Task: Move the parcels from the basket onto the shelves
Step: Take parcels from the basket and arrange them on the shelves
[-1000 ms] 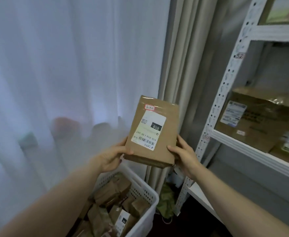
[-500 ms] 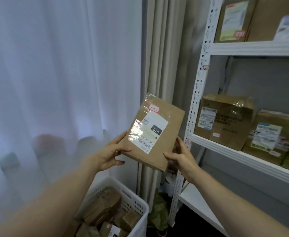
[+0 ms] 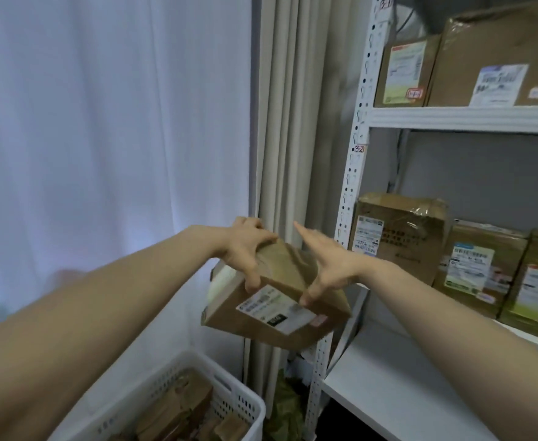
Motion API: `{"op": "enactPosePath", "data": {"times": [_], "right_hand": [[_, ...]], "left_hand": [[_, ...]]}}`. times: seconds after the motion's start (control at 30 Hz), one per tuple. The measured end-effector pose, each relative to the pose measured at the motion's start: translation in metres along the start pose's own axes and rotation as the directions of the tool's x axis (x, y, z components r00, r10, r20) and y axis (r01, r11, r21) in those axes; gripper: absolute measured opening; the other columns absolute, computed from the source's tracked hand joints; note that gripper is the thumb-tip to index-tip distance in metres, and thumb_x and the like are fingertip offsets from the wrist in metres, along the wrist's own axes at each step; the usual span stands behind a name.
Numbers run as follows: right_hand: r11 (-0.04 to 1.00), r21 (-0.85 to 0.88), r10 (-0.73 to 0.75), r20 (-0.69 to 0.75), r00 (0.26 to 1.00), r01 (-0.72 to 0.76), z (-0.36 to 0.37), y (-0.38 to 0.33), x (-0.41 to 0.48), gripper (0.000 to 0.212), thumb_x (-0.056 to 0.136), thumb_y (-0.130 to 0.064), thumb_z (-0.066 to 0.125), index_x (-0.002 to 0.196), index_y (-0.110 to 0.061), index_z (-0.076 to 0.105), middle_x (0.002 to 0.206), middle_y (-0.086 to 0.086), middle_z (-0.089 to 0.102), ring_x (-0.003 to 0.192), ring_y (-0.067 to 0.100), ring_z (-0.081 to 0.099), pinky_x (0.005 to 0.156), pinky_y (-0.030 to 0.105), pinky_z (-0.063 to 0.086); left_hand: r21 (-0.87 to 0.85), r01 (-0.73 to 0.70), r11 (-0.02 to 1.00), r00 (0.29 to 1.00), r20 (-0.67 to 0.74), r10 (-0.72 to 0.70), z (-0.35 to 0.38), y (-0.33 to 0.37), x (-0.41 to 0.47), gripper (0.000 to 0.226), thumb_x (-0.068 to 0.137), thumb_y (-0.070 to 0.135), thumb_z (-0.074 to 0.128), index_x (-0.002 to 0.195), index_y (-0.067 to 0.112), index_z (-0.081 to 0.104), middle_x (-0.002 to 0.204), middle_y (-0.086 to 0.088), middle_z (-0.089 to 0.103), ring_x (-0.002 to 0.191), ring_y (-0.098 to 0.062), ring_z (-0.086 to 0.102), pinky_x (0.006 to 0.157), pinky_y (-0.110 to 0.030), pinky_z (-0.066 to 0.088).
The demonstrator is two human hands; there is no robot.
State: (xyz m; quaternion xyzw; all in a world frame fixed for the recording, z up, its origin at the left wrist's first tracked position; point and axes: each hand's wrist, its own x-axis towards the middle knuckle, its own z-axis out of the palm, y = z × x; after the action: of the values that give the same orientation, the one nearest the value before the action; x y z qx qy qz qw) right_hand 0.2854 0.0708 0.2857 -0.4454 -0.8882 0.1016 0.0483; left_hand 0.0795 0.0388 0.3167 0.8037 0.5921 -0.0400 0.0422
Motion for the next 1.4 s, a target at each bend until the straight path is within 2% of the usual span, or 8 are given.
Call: {"op": "enactPosePath", "data": {"times": [0.37, 0.43, 0.53, 0.63, 0.77, 0.9, 1.13, 1.4], "right_hand": [[0.953, 0.226, 0.227, -0.099, 0.969, -0.200, 0.019, 0.024, -0.009, 0.142, 0.050, -0.048, 0.088, 0.149, -0.038, -0.012, 0.145, 0.004, 0.022, 0.134, 0.029, 0.027, 0.112, 0.050, 0.029], [0.845, 0.479, 0.354, -0.171, 0.919, -0.237, 0.016, 0.034, -0.013, 0.146, 0.037, -0.050, 0.091, 0.148, -0.043, -0.003, 0.141, 0.005, 0.033, 0.129, 0.031, 0.039, 0.106, 0.053, 0.038], [0.516, 0.854, 0.433, -0.200, 0.879, -0.060, 0.011, 0.045, -0.018, 0.122, 0.045, -0.031, 0.093, 0.145, -0.035, 0.024, 0.120, 0.002, 0.062, 0.104, 0.027, 0.063, 0.092, 0.048, 0.051], [0.254, 0.966, 0.419, -0.158, 0.894, 0.052, 0.005, 0.044, -0.023, 0.086, 0.055, -0.023, 0.087, 0.132, -0.023, 0.049, 0.104, 0.005, 0.073, 0.094, 0.026, 0.069, 0.077, 0.040, 0.056], [0.022, 0.993, 0.368, -0.113, 0.923, 0.113, 0.003, 0.041, -0.025, 0.070, 0.056, -0.026, 0.082, 0.121, -0.014, 0.060, 0.110, 0.012, 0.071, 0.103, 0.032, 0.066, 0.094, 0.050, 0.051], [-0.009, 0.991, 0.342, -0.120, 0.932, 0.131, 0.004, 0.040, -0.027, 0.048, 0.067, -0.024, 0.078, 0.112, -0.015, 0.063, 0.106, 0.012, 0.072, 0.097, 0.030, 0.067, 0.094, 0.050, 0.050], [0.019, 0.996, 0.206, -0.090, 0.974, 0.088, 0.016, 0.044, -0.022, 0.105, 0.034, -0.036, 0.095, 0.130, -0.026, 0.054, 0.124, 0.012, 0.064, 0.114, 0.035, 0.060, 0.096, 0.056, 0.048], [0.015, 0.990, 0.119, -0.141, 0.983, 0.140, 0.018, 0.036, -0.018, 0.090, 0.044, -0.026, 0.092, 0.126, -0.027, 0.054, 0.120, 0.012, 0.066, 0.104, 0.035, 0.059, 0.109, 0.058, 0.024]], "left_hand": [[-0.308, -0.082, 0.948, 0.989, -0.139, 0.040, 0.012, 0.019, 0.004, 0.126, 0.070, 0.019, 0.080, 0.149, 0.019, -0.019, 0.158, -0.003, -0.014, 0.146, -0.022, -0.009, 0.119, -0.040, 0.014], [-0.514, -0.016, 0.858, 0.960, -0.247, -0.130, 0.024, 0.014, 0.005, 0.127, 0.071, 0.022, 0.081, 0.149, 0.020, -0.019, 0.158, -0.009, -0.013, 0.146, -0.027, -0.005, 0.119, -0.042, 0.013], [-0.883, 0.027, 0.469, 0.958, -0.112, -0.266, 0.043, 0.013, 0.003, 0.115, 0.075, 0.024, 0.079, 0.152, 0.016, -0.006, 0.158, -0.005, 0.011, 0.143, -0.024, 0.018, 0.114, -0.039, 0.022], [-0.963, 0.103, 0.248, 0.986, 0.065, -0.157, 0.060, 0.011, 0.002, 0.094, 0.066, 0.039, 0.082, 0.144, 0.022, 0.033, 0.143, 0.004, 0.038, 0.135, -0.019, 0.032, 0.116, -0.049, 0.015], [-0.990, 0.118, 0.076, 0.992, 0.120, 0.023, 0.072, 0.006, 0.002, 0.084, 0.035, 0.050, 0.082, 0.114, 0.036, 0.055, 0.118, 0.000, 0.058, 0.117, -0.026, 0.050, 0.110, -0.058, 0.014], [-0.998, 0.039, 0.047, 0.997, 0.042, 0.058, 0.075, -0.002, 0.005, 0.068, 0.049, 0.044, 0.078, 0.114, 0.035, 0.058, 0.116, -0.007, 0.061, 0.099, -0.021, 0.057, 0.089, -0.042, 0.047], [-0.997, -0.065, -0.047, 0.997, -0.067, 0.041, 0.067, -0.012, 0.005, 0.076, 0.056, 0.040, 0.077, 0.128, 0.039, 0.052, 0.118, -0.004, 0.062, 0.098, -0.020, 0.058, 0.074, -0.035, 0.051], [-0.986, -0.074, -0.146, 0.996, -0.081, 0.039, 0.067, -0.013, 0.002, 0.076, 0.056, 0.036, 0.078, 0.128, 0.031, 0.053, 0.115, -0.005, 0.064, 0.091, -0.018, 0.064, 0.069, -0.032, 0.053]]}}
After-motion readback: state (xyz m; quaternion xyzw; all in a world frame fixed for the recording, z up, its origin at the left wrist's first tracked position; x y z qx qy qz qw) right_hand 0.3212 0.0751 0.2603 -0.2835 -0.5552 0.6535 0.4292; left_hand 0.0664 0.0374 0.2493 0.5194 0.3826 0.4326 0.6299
